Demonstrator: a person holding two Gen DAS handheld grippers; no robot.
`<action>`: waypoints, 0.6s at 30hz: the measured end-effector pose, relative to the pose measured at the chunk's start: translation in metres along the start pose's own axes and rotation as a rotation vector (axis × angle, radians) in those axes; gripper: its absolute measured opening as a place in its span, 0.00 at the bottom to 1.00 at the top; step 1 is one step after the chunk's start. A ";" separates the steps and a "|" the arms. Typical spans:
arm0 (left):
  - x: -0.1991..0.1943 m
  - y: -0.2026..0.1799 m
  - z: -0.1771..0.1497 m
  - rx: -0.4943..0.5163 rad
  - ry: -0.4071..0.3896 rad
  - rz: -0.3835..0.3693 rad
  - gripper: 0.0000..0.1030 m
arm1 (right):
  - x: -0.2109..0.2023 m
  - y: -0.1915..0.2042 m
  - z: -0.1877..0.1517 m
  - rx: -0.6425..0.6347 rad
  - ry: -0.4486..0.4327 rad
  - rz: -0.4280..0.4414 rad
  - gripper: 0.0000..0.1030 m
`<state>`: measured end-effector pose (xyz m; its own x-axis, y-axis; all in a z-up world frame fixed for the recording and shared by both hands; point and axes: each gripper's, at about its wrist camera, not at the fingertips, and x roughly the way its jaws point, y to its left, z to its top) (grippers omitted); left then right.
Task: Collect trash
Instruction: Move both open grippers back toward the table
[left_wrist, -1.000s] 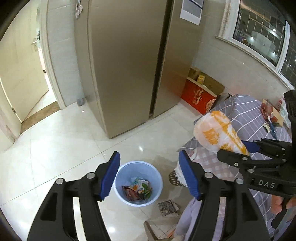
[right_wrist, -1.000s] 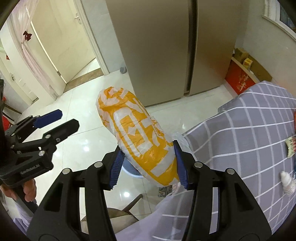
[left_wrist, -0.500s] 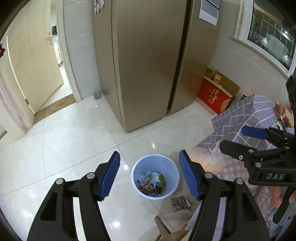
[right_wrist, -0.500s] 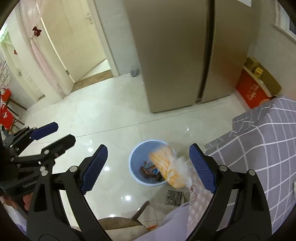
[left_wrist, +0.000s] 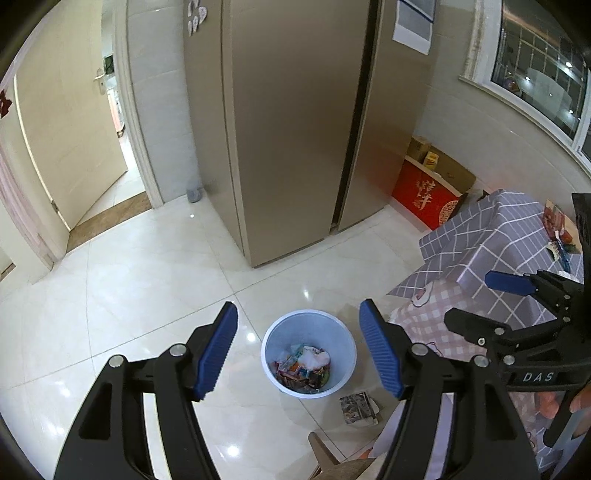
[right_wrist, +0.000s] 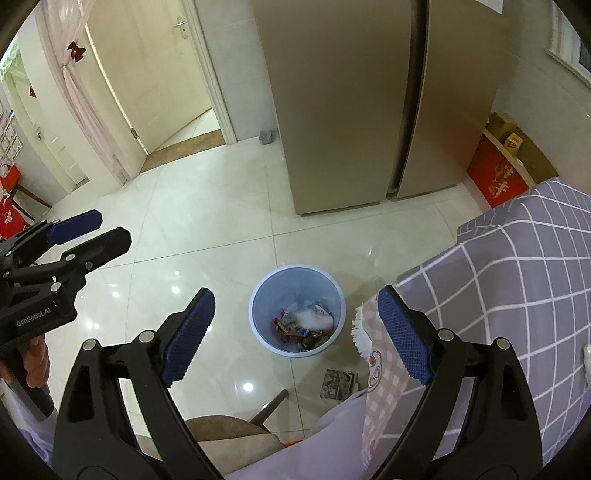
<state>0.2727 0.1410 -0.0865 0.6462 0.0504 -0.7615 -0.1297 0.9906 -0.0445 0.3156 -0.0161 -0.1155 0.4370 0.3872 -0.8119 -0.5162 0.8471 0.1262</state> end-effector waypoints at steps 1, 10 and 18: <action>0.000 -0.002 0.000 0.003 -0.001 -0.001 0.66 | -0.002 -0.001 -0.001 0.003 -0.002 0.002 0.86; -0.009 -0.033 0.005 0.046 -0.019 -0.031 0.69 | -0.030 -0.021 -0.010 0.027 -0.051 -0.007 0.86; -0.012 -0.075 0.013 0.106 -0.036 -0.079 0.73 | -0.061 -0.062 -0.025 0.093 -0.094 -0.068 0.86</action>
<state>0.2845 0.0682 -0.0657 0.6777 -0.0258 -0.7349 0.0019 0.9994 -0.0334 0.3022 -0.1010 -0.0882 0.5376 0.3563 -0.7642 -0.4145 0.9009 0.1285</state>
